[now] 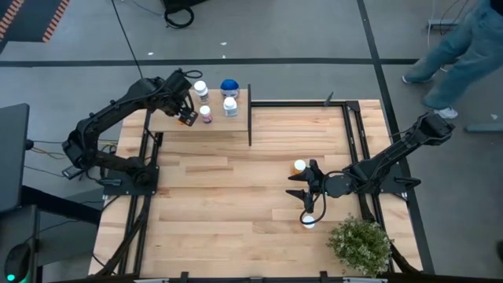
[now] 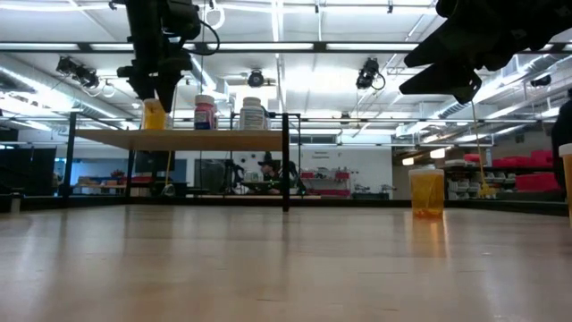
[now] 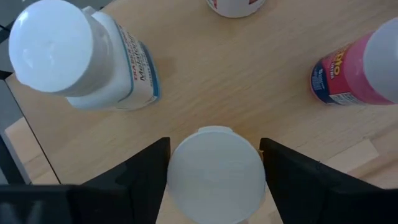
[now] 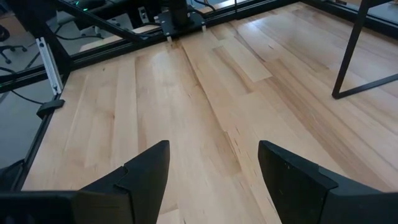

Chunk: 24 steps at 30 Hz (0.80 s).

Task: Pick and place medicine bottles onto shelf by color
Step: Put the center orange pill bottle on the shelf

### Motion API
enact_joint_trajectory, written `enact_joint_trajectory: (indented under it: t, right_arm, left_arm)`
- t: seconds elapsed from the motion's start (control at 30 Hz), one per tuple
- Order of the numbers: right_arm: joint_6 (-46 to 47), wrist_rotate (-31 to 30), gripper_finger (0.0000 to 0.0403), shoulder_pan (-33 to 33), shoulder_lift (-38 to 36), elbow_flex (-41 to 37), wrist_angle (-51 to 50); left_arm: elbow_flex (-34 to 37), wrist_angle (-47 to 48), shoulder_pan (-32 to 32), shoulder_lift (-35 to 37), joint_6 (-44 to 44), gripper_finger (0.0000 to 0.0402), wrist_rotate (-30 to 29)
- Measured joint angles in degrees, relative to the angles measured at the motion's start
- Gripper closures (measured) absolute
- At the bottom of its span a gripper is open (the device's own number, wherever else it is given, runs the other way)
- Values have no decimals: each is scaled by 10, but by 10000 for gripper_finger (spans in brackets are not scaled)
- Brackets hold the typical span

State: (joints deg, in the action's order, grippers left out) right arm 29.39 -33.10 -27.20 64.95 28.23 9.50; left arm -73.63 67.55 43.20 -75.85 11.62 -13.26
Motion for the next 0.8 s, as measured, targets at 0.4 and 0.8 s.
enact_joint_trajectory:
  t: [0.4,0.8]
  right_arm:
    - [0,0,150,0,0,0,0]
    - [1,0,150,0,0,0,0]
  left_arm:
    - [0,0,0,12,-24,143,0]
    - [0,-34,-18,67,-34,129,27]
